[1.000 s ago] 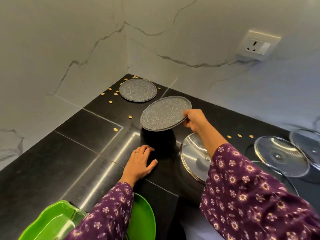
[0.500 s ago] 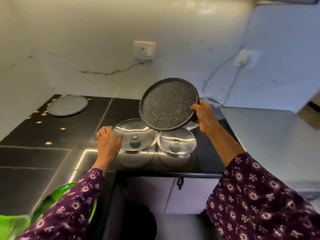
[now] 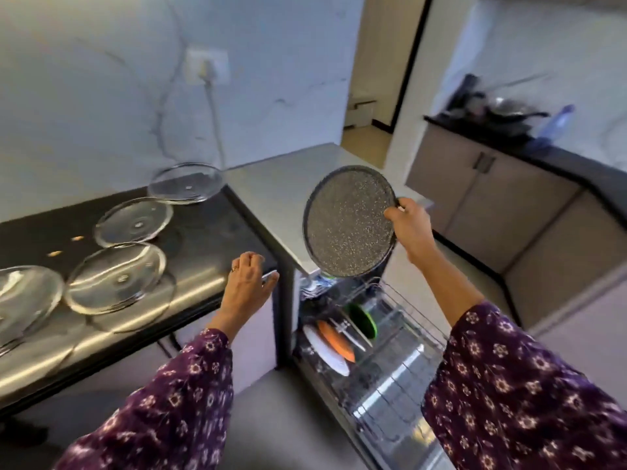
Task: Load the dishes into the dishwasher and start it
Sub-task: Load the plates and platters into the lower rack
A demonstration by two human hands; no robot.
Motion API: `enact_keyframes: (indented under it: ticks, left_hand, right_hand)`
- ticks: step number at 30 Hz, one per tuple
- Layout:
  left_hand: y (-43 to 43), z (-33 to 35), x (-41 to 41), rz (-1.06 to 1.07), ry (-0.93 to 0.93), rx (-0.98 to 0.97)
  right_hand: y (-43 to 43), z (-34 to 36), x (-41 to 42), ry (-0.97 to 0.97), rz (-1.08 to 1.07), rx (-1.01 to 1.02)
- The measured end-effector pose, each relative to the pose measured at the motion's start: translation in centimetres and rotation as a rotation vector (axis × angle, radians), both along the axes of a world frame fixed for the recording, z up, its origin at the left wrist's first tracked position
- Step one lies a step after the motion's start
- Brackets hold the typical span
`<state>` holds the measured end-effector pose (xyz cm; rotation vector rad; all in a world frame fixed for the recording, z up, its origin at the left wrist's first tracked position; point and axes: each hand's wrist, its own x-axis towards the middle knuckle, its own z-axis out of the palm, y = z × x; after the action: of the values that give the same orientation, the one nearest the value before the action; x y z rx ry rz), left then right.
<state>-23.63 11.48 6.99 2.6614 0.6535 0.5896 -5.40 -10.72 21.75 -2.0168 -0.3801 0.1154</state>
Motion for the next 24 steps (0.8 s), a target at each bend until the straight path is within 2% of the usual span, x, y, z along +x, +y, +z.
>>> enact_keyframes:
  ticks: [4, 9, 12, 18, 24]
  left_hand:
    - [-3.8, -0.6, 6.3, -0.173, 0.01, 0.052]
    - [-5.4, -2.5, 13.6, -0.308, 0.208, 0.035]
    - [-5.7, -3.5, 17.8, -0.352, 0.224, 0.026]
    - [-4.8, -4.7, 26.6, -0.403, 0.195, -0.033]
    - [-3.4, -7.7, 34.8, -0.453, 0.246, -0.035]
  right_hand:
    - [-6.2, -2.8, 4.3, -0.026, -0.084, -0.144]
    - [-10.2, -7.6, 8.1, -0.101, -0.127, -0.282]
    - [-10.9, -11.6, 10.8, -0.087, -0.121, -0.38]
    - [-9.6, -20.6, 16.7, -0.012, -0.007, -0.736]
    - [-5.9, -28.9, 22.3, -0.037, 0.167, -1.051]
